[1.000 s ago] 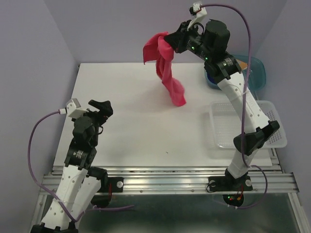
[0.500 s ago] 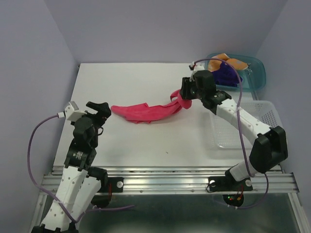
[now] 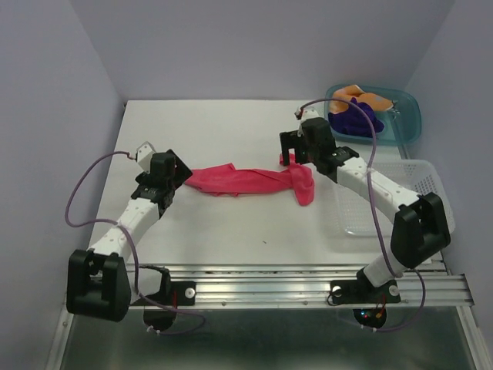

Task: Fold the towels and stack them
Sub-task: Flatten out the crumpled towel

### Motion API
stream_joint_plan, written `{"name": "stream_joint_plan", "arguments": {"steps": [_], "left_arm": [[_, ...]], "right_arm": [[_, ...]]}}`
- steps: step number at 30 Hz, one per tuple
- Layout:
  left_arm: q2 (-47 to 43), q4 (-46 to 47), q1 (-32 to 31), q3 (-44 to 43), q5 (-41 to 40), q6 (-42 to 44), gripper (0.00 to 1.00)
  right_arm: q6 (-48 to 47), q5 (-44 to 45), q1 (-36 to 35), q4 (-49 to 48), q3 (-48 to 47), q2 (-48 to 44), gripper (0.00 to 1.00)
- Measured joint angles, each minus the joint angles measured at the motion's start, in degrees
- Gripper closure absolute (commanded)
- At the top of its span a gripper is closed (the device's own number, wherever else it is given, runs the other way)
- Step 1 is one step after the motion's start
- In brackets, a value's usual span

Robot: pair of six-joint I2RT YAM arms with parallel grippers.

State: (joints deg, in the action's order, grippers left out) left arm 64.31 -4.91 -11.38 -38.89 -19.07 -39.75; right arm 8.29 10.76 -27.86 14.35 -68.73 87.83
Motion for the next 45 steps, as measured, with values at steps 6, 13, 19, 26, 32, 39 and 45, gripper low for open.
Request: {"name": "stream_joint_plan", "arguments": {"steps": [6, 13, 19, 26, 32, 39, 45], "left_arm": [[16.0, 4.1, 3.1, -8.3, 1.4, 2.4, 0.01], [28.0, 6.9, 3.9, -14.1, 5.6, 3.9, 0.01], [33.2, 7.0, 3.9, -14.2, 7.3, 4.1, 0.26], [37.1, 9.1, 3.9, -16.3, 9.9, 5.6, 1.0], [36.8, 9.4, 3.9, -16.3, 10.0, 6.6, 1.0], [26.9, 11.5, 3.9, -15.3, 9.9, 8.3, 1.0], [21.8, 12.9, 3.9, -15.3, 11.0, 10.1, 1.0]], "right_arm": [[-3.9, -0.3, -3.8, 0.3, -3.8, 11.0, 0.0], [0.2, 3.7, -6.1, 2.6, -6.3, 17.2, 0.0], [6.0, 14.1, -5.7, 3.1, -6.3, 17.2, 0.0], [7.4, 19.7, -5.6, 3.8, -8.8, 19.4, 0.06], [6.8, 22.6, -5.6, 4.3, -12.6, 26.3, 0.44], [6.7, 24.6, -5.0, 6.8, -14.8, 29.1, 0.99], [5.3, 24.1, -3.2, 7.1, -14.6, 25.7, 0.99]]}}
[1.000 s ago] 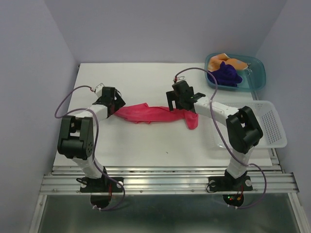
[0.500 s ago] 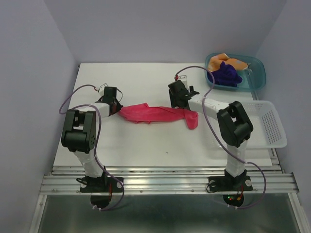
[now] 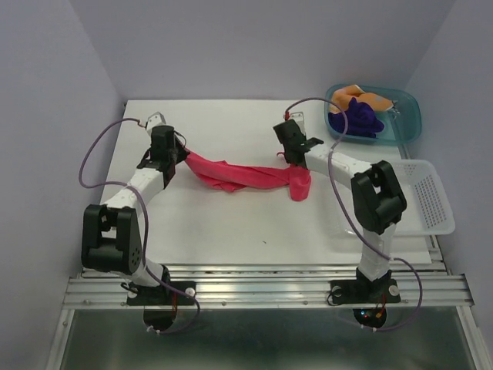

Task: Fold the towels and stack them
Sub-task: Flatten out the crumpled towel

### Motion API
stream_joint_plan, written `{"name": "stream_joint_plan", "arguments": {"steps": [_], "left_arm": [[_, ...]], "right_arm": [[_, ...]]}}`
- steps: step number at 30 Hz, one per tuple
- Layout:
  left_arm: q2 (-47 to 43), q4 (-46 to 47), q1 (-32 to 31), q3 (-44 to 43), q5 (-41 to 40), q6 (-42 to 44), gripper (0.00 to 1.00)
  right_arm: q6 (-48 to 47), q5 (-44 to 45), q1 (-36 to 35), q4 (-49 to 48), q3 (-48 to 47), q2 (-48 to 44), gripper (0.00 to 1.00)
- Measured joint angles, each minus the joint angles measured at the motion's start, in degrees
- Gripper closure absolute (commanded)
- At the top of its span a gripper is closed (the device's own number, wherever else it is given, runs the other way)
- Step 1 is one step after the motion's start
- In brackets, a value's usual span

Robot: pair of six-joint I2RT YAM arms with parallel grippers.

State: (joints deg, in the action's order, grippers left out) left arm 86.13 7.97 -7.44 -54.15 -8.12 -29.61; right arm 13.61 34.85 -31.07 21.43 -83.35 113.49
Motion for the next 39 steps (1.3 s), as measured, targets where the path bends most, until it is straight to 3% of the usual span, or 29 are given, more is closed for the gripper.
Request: {"name": "stream_joint_plan", "arguments": {"steps": [5, 13, 21, 25, 28, 30, 31, 32, 33, 37, 39], "left_arm": [[-8.7, 0.0, 0.0, 1.6, 3.2, 1.1, 1.0], [-40.2, 0.2, 0.0, 3.1, 4.2, 1.0, 1.0], [-67.7, -5.2, 0.0, 6.4, -6.9, -4.1, 1.0], [-69.1, -8.5, 0.0, 6.8, -11.5, -6.4, 1.0], [-64.1, -9.8, 0.0, 8.4, -13.2, -7.6, 1.0], [-57.1, -9.8, 0.0, 9.7, -15.1, -8.4, 1.0], [-52.5, -9.7, 0.1, 10.3, -16.2, -8.7, 0.66], [-48.9, -9.6, 0.3, 10.6, -16.6, -8.8, 0.43], [-42.4, -9.8, 0.6, 10.5, -17.0, -8.6, 0.02], [-22.3, -12.0, 2.0, 7.4, -13.9, -7.8, 0.01], [-17.2, -13.2, 2.1, 7.1, -13.0, -7.6, 0.01]], "right_arm": [[-3.9, -1.7, 0.6, -0.5, 1.0, -13.2, 0.99], [-7.3, -8.3, 0.6, -3.6, 1.0, -38.2, 0.99], [-5.2, -12.8, 0.6, -3.1, 2.6, -59.8, 0.99], [-2.7, -12.7, 0.6, -3.4, 6.2, -62.5, 0.99], [-0.7, -12.8, 0.6, -2.7, 9.7, -57.7, 0.99], [0.3, -12.1, 0.6, -2.4, 11.2, -52.6, 0.92], [1.0, -11.5, 0.8, -2.1, 11.6, -48.7, 0.83], [1.5, -11.3, 1.1, -2.1, 11.6, -43.5, 0.75], [1.6, -11.5, 1.4, -2.1, 11.6, -40.1, 0.56], [3.1, -12.9, 5.3, 2.6, 8.0, -21.7, 0.2], [3.1, -13.8, 6.6, 4.0, 5.9, -16.3, 0.0]]}}
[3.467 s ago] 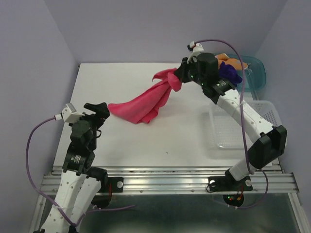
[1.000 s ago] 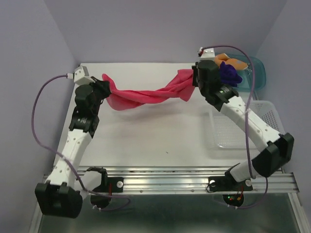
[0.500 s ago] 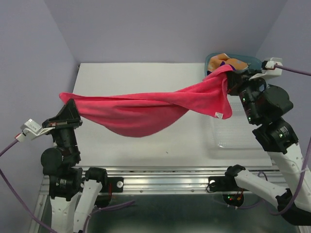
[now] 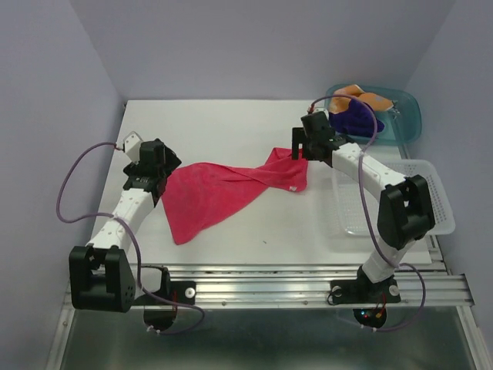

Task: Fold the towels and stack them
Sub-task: Flatten out the crumpled towel

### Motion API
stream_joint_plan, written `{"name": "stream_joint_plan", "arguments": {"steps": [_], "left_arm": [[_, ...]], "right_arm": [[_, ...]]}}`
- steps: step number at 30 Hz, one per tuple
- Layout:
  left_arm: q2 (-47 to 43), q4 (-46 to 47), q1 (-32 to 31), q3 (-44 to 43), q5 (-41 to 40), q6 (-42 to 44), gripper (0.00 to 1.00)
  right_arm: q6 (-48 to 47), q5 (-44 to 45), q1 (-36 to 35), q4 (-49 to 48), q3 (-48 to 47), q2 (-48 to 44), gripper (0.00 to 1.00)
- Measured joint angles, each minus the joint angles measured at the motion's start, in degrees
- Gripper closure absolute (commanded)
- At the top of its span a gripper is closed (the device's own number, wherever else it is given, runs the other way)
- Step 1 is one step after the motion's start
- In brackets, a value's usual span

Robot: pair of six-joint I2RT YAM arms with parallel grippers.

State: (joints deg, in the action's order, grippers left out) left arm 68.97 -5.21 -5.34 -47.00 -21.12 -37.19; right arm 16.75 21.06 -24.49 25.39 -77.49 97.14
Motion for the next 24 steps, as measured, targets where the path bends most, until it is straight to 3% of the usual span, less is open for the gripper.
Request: {"name": "stream_joint_plan", "arguments": {"steps": [6, 12, 20, 24], "left_arm": [[-5.9, 1.0, 0.2, 1.9, 1.3, 0.1, 0.01], [-6.6, 4.5, 0.2, 2.9, 4.0, 0.5, 0.01], [-2.0, 6.0, 0.2, 5.7, 10.6, 0.9, 0.01], [-1.8, 9.0, 0.2, 9.4, 13.5, 0.9, 0.01]], "right_arm": [[-0.9, -6.3, 0.3, -0.4, 0.3, -1.8, 0.0], [1.6, -9.9, -5.7, -6.9, 6.9, -7.6, 0.0], [7.2, -11.3, -10.8, -9.0, 9.1, 7.4, 0.0], [8.0, -6.9, -10.5, -6.4, 3.0, 14.6, 0.02]]}}
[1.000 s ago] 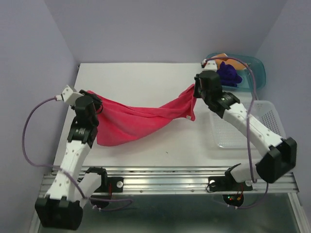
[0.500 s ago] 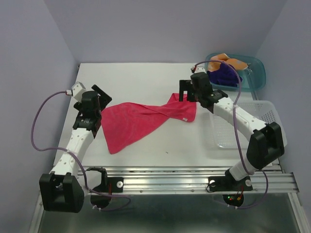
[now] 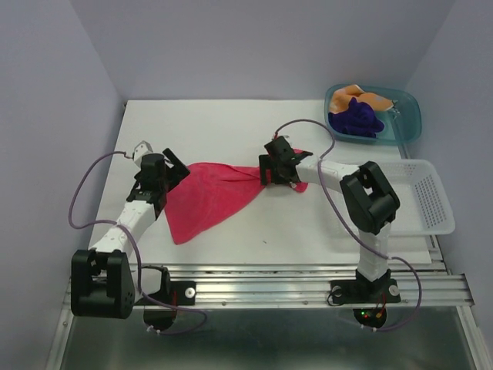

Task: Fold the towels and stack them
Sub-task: Flatten out the crumpled towel

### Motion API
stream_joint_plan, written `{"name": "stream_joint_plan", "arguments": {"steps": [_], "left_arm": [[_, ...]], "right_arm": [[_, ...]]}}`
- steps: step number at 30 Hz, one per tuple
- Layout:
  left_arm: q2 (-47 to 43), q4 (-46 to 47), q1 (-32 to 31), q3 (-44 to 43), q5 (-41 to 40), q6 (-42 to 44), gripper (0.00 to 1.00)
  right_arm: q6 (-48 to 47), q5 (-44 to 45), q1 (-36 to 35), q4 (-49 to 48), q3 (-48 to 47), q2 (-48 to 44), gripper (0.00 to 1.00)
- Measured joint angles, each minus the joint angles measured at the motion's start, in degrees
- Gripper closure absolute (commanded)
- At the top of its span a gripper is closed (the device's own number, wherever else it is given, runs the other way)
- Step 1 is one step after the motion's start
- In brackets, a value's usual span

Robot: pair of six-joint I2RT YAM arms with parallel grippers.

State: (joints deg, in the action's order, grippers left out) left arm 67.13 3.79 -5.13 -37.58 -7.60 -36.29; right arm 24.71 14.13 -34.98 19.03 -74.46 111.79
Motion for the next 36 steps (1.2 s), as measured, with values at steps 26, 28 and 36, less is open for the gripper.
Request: {"name": "stream_joint_plan", "arguments": {"steps": [26, 28, 36], "left_arm": [[27.0, 20.4, -38.0, -3.2, 12.3, -10.0, 0.01], [29.4, 21.6, -41.4, -5.1, 13.6, -10.9, 0.01], [31.4, 16.0, -48.8, -10.8, 14.8, -11.5, 0.01]], "right_arm": [[-14.1, -6.0, 6.9, 3.5, -41.5, 27.4, 0.04], [-15.3, -9.0, 6.9, 3.7, -43.5, 28.4, 0.04], [-16.3, -10.7, 7.1, 5.3, -42.1, 25.3, 0.0]]}}
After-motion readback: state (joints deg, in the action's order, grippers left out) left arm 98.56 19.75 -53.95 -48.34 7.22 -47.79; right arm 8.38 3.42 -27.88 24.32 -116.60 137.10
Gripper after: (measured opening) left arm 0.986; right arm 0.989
